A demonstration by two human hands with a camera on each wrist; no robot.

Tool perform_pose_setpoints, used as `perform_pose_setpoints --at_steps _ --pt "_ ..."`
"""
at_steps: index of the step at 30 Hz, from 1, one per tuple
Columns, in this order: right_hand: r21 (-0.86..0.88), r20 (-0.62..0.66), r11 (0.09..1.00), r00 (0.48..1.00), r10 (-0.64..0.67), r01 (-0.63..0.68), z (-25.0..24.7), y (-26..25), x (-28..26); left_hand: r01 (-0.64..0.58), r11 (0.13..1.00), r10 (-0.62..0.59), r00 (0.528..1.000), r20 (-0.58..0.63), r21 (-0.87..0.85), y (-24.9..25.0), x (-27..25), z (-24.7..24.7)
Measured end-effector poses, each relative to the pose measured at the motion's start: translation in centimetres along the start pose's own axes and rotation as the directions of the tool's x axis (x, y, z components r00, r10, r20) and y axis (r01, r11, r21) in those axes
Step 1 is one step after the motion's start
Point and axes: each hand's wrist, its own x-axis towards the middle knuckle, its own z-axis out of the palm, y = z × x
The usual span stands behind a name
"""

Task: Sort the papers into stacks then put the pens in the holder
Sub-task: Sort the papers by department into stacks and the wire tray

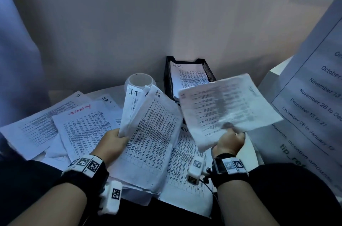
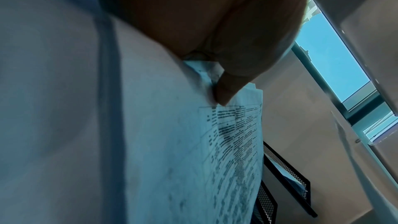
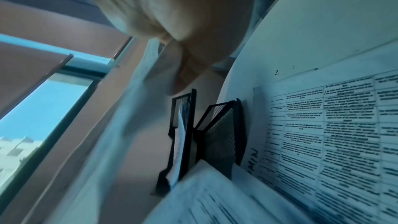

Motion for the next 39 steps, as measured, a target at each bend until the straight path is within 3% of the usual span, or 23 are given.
perform_pose_setpoints --at_steps 3,5,9,14,18,20,22,25,27,30,33,39 --pt "-0.05 0.287 0.992 0.95 0.123 -0.113 0.1 1.3 -1.6 0.006 0.991 0.001 0.999 0.054 -0.131 0.3 -0.1 -0.2" --pt "-0.162 0.383 0.975 0.9 0.207 -0.155 0.2 3.1 -2.1 0.042 0.972 -0.024 0.996 0.083 -0.229 0.8 -0.3 -0.4" --pt "-0.387 0.482 0.913 0.815 0.323 -0.133 0.1 6.5 -3.1 0.108 0.934 -0.072 0.99 0.118 -0.34 1.4 -0.7 -0.5" --pt "-0.497 0.557 0.861 0.719 0.415 -0.111 -0.2 7.2 -5.7 0.125 0.91 -0.068 0.985 0.157 -0.395 2.0 -1.3 -0.3" --pt "-0.523 0.609 0.852 0.694 0.385 -0.014 -0.1 8.1 -6.7 0.019 0.979 0.016 0.985 0.169 -0.203 1.8 -1.6 0.2" --pt "-0.521 0.609 0.854 0.703 0.367 0.005 -0.2 8.7 -6.2 0.013 0.993 0.005 0.988 0.152 -0.116 1.2 -1.5 0.3" --pt "-0.521 0.565 0.854 0.747 0.351 -0.006 -0.5 9.0 -5.2 0.013 0.997 -0.003 0.993 0.119 -0.08 0.9 -1.3 0.1" --pt "-0.7 0.343 0.71 0.907 0.244 0.074 -2.0 9.1 -2.5 0.001 0.999 0.002 0.998 0.06 -0.044 0.9 -1.0 -0.4" --pt "-0.783 0.174 0.621 0.959 0.225 -0.003 -3.4 9.0 -0.9 -0.001 0.999 0.002 0.999 0.032 -0.032 0.8 -0.8 -0.5" --pt "-0.809 0.094 0.579 0.951 0.295 -0.1 -4.4 8.9 0.2 0.0 1.0 0.0 1.0 0.025 -0.001 0.6 -0.5 -0.5" --pt "-0.787 0.077 0.598 0.936 0.342 -0.154 -4.4 9.1 0.5 0.006 1.0 -0.006 1.0 0.025 0.015 0.4 -0.5 -0.4" --pt "-0.751 0.021 0.628 0.944 0.329 -0.202 -4.5 9.3 -0.3 0.006 0.999 -0.007 1.0 0.016 0.038 0.3 -0.7 -0.7"
